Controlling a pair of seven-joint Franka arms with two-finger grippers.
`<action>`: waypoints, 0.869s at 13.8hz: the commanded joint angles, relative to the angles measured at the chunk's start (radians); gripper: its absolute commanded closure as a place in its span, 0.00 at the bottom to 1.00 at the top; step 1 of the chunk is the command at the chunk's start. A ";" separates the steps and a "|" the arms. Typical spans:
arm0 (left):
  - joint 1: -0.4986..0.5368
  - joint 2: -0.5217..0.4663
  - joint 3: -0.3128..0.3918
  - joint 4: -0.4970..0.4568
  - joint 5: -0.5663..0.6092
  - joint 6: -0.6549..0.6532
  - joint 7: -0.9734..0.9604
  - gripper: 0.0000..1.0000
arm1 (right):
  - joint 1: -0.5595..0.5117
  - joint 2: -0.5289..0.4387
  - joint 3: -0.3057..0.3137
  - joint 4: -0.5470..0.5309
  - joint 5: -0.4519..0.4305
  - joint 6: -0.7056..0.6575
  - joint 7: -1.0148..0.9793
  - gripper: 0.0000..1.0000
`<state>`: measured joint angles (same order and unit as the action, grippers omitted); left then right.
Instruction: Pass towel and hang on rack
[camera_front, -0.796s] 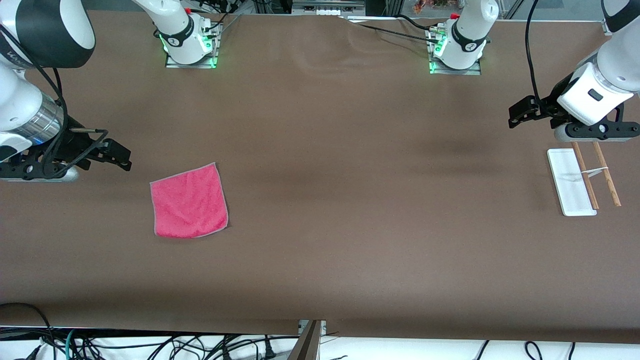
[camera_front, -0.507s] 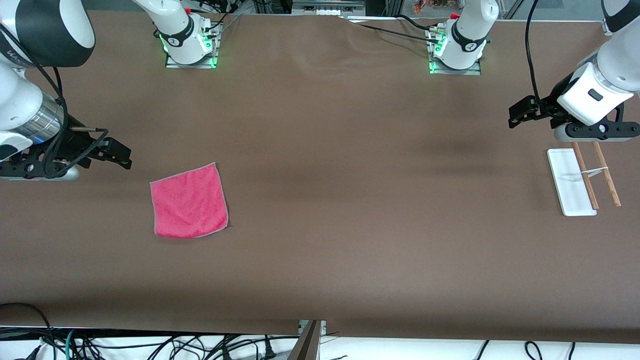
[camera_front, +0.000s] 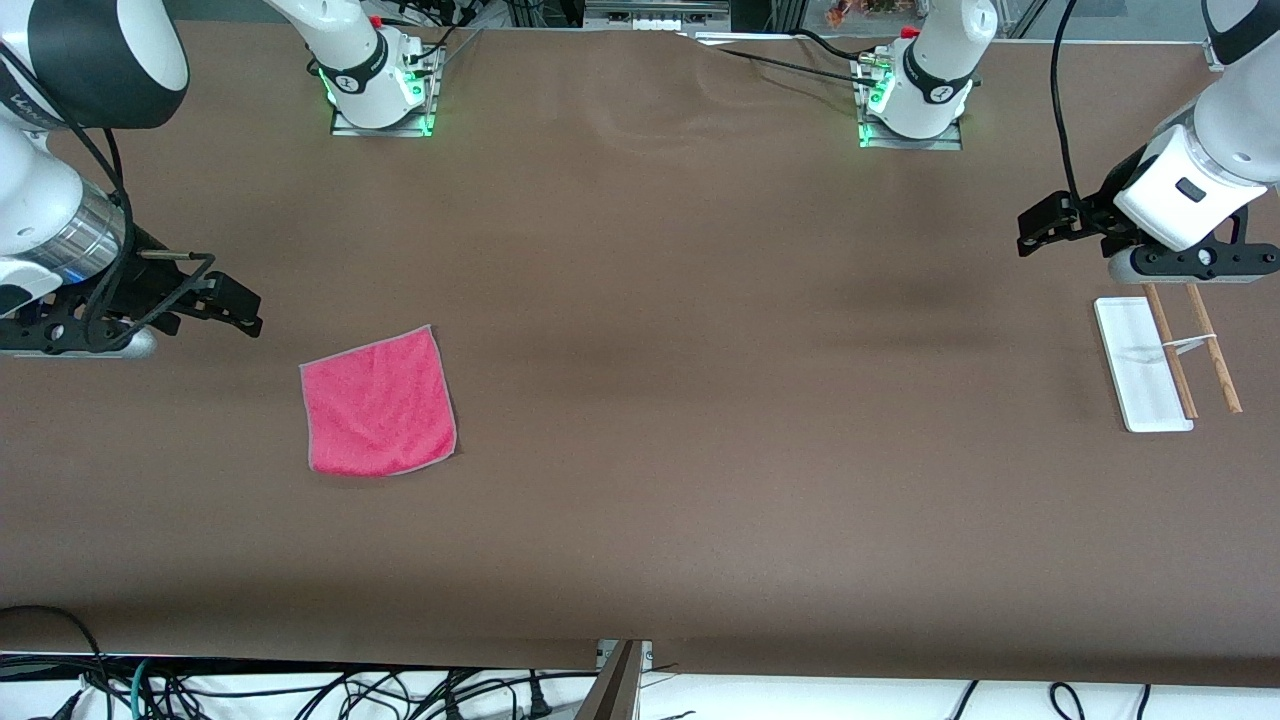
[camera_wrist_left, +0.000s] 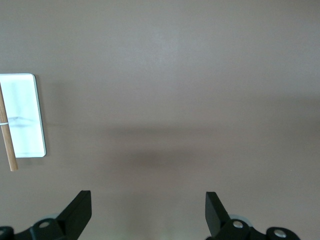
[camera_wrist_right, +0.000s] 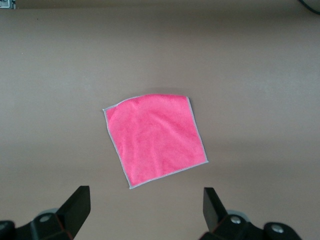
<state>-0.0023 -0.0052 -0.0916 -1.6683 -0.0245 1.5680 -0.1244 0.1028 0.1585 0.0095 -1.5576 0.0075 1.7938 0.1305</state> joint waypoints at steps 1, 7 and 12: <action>-0.001 0.008 -0.005 0.029 0.021 -0.023 0.019 0.00 | -0.002 -0.017 0.004 -0.012 -0.003 -0.001 0.009 0.00; -0.001 0.008 -0.005 0.029 0.021 -0.025 0.016 0.00 | -0.008 -0.014 0.004 -0.010 0.000 -0.001 0.003 0.00; -0.001 0.007 -0.005 0.029 0.020 -0.031 0.011 0.00 | 0.003 0.002 0.010 -0.021 -0.001 -0.033 -0.052 0.00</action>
<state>-0.0023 -0.0052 -0.0930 -1.6683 -0.0245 1.5639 -0.1244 0.1049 0.1613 0.0120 -1.5614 0.0073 1.7816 0.1169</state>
